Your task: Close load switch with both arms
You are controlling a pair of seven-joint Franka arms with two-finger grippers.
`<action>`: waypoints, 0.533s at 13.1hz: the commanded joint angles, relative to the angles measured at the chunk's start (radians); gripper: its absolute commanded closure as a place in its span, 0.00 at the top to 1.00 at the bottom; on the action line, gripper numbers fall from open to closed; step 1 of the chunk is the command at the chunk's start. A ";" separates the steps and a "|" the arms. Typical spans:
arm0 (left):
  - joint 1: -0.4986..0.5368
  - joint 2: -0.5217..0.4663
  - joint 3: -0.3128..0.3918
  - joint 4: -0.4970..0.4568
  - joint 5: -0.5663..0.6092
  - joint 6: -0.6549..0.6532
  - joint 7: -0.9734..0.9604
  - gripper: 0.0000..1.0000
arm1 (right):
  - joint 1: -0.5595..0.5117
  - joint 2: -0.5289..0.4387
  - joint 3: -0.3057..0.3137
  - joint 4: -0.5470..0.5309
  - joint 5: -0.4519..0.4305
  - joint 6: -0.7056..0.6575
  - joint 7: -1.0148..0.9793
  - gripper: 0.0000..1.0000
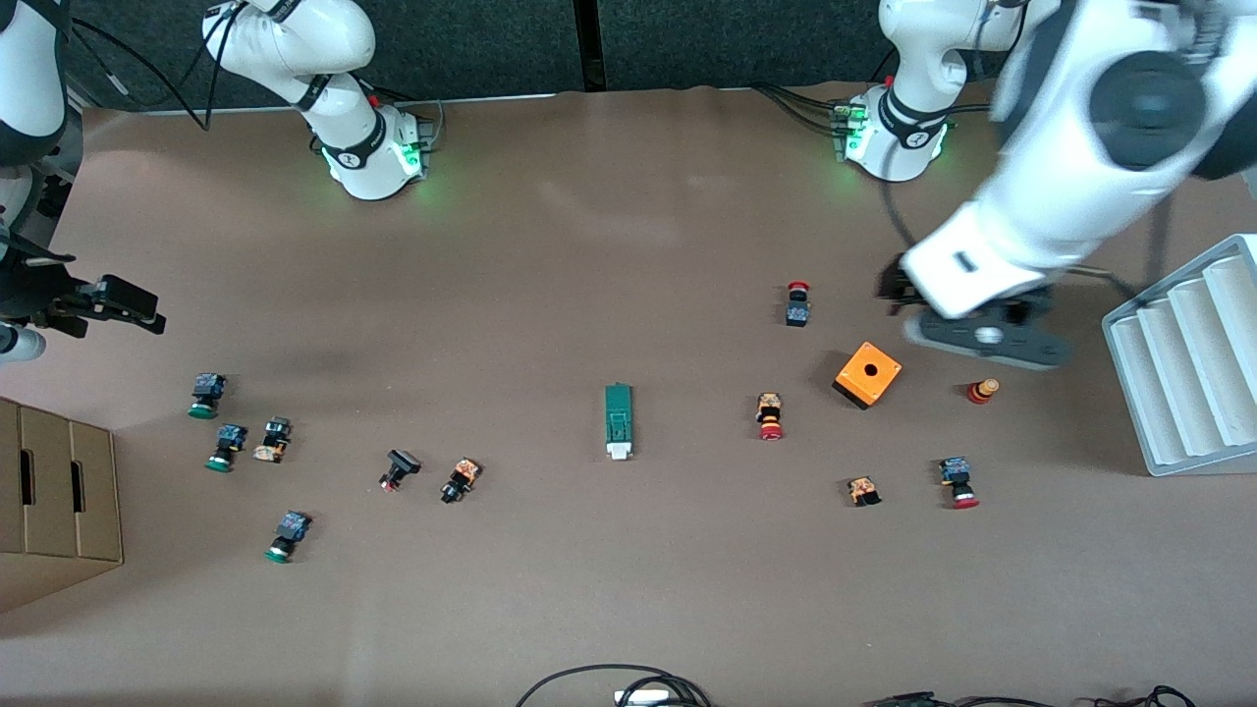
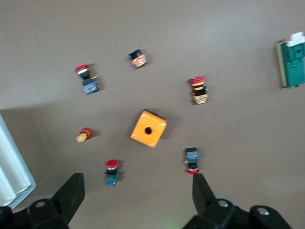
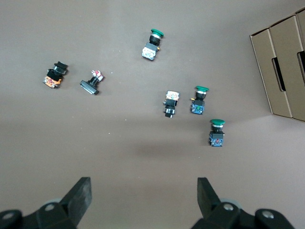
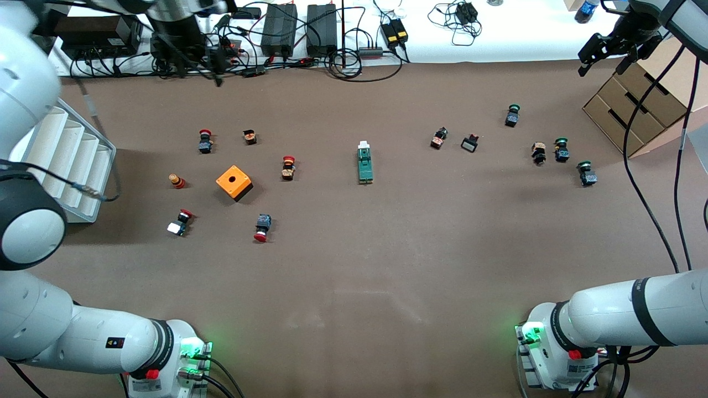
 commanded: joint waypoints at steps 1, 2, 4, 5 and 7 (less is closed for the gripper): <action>-0.001 -0.101 0.099 -0.145 -0.030 0.085 0.069 1.00 | -0.002 0.010 0.002 0.021 -0.014 -0.005 -0.001 1.00; -0.001 -0.124 0.133 -0.185 -0.030 0.129 0.103 1.00 | -0.003 0.012 0.002 0.021 -0.013 -0.005 -0.001 1.00; 0.004 -0.145 0.182 -0.213 -0.030 0.145 0.106 1.00 | -0.003 0.012 0.002 0.021 -0.013 -0.005 -0.007 1.00; 0.008 -0.143 0.198 -0.209 -0.030 0.145 0.105 1.00 | -0.005 0.012 0.002 0.021 -0.013 -0.005 -0.007 1.00; 0.030 -0.138 0.198 -0.204 -0.030 0.143 0.099 1.00 | -0.005 0.012 0.002 0.021 -0.013 -0.005 -0.010 1.00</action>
